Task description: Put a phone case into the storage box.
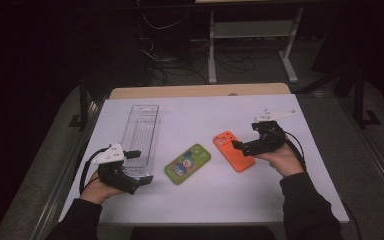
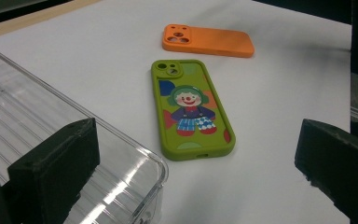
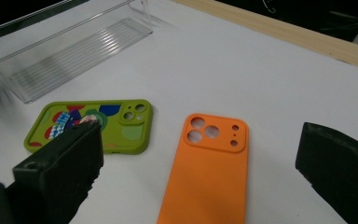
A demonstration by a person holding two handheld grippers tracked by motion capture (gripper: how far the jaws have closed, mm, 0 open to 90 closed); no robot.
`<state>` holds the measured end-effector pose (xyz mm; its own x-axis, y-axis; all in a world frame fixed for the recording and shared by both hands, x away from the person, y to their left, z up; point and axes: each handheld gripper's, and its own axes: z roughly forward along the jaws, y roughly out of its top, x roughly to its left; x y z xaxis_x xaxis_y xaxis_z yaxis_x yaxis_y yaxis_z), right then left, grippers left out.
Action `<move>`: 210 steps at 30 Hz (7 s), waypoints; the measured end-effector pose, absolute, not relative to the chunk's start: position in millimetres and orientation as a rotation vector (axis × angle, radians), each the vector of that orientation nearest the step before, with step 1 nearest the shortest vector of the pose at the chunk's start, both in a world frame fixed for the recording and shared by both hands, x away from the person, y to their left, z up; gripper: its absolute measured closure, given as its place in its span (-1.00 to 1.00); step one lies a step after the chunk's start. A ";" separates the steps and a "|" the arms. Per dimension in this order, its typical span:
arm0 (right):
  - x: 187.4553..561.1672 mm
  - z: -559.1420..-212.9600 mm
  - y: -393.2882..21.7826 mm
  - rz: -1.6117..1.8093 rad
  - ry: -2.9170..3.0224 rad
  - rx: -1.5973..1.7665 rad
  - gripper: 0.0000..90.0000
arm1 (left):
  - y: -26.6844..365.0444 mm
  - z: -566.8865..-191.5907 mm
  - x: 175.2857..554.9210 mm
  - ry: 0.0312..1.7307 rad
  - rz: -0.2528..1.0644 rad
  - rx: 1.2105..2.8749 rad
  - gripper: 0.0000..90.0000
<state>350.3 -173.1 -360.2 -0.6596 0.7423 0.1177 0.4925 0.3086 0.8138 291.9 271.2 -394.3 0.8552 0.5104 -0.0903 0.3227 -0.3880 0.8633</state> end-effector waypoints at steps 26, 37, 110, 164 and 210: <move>383.3 -346.6 -161.2 1.272 2.249 1.144 -1.00 | 270.8 -394.7 292.1 0.615 0.226 1.989 -1.00; 390.6 -342.9 -159.2 1.252 2.248 1.144 -1.00 | 270.9 -394.7 292.2 0.611 0.228 2.001 -1.00; 391.5 -416.2 -133.0 0.706 2.577 1.327 -1.00 | 270.7 -394.8 291.9 0.609 0.227 2.008 -1.00; 385.8 -435.8 -122.8 0.576 2.554 1.406 -0.68 | 271.0 -395.2 292.0 0.598 0.237 2.023 -1.00; 377.2 -381.1 -146.7 0.745 2.648 1.162 -0.67 | 269.8 -395.7 290.9 0.613 0.236 2.011 -1.00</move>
